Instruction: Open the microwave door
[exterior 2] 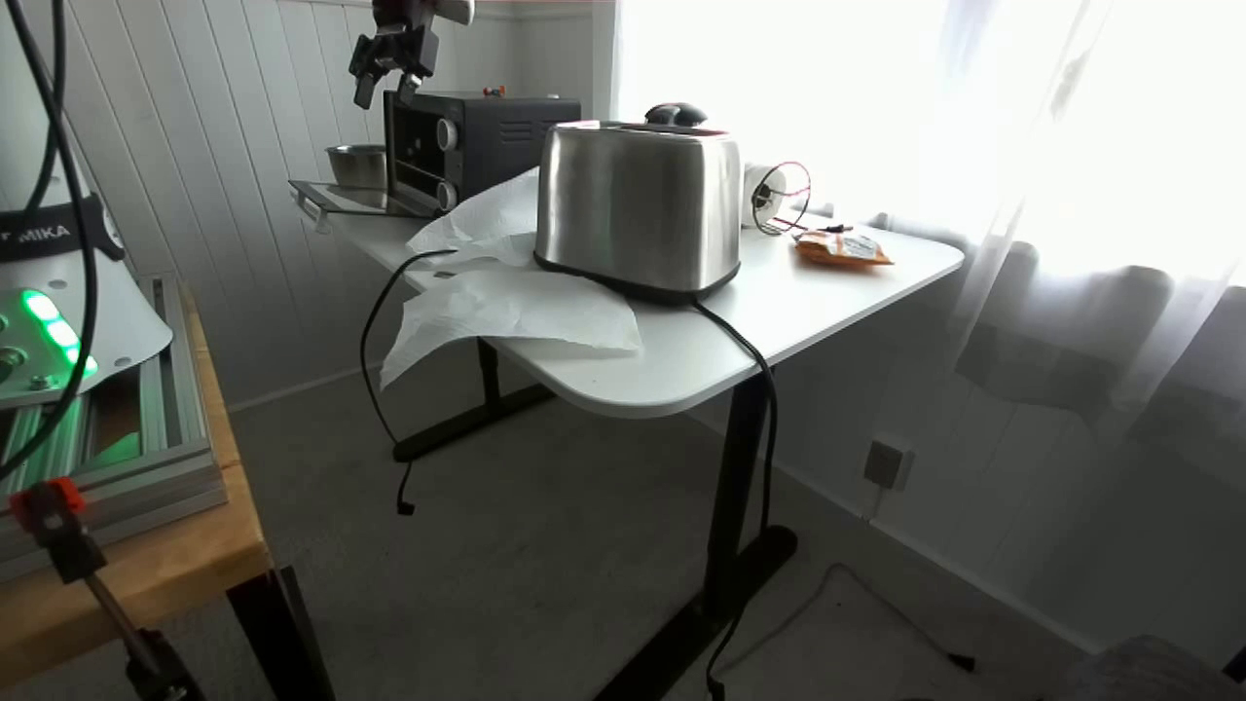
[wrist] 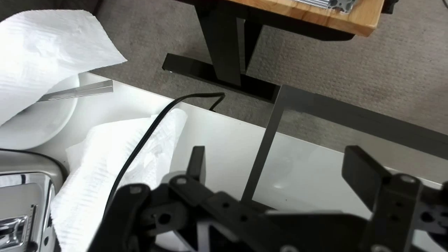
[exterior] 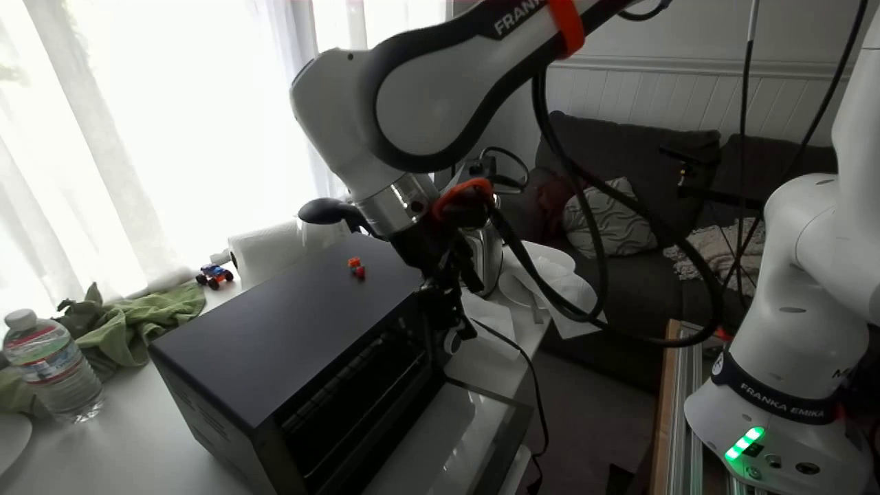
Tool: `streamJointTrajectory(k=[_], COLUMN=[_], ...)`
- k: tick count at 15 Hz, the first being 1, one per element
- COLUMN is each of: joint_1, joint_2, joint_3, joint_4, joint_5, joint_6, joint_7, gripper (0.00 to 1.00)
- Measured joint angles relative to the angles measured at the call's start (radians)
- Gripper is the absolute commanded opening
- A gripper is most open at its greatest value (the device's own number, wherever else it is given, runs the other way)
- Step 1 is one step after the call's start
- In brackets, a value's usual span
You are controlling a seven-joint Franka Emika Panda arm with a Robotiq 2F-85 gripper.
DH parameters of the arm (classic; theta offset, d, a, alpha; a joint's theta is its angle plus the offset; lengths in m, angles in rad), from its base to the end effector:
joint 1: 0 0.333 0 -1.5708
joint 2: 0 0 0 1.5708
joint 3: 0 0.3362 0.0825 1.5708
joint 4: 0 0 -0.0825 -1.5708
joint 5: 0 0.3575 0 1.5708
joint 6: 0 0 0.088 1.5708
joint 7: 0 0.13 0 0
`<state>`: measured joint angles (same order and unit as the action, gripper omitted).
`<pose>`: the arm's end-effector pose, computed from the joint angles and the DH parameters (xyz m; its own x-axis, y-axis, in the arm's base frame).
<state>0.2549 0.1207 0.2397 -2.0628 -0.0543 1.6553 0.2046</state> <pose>0.4201 0.2171 0.3637 0.8393 0.2414 -0.4871 0.3368 -0.9342 0.1174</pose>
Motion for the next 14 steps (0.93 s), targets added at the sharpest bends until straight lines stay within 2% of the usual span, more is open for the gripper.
streamJointTrajectory(k=[8,14], joint_1=[-0.003,-0.004], joint_2=[-0.19,-0.231], joint_3=[0.006,0.006], joint_4=[-0.009,-0.009], joint_5=[0.109,0.126], joint_6=[-0.002,-0.004], joint_7=[0.0,0.004], gripper=[1.0,1.0])
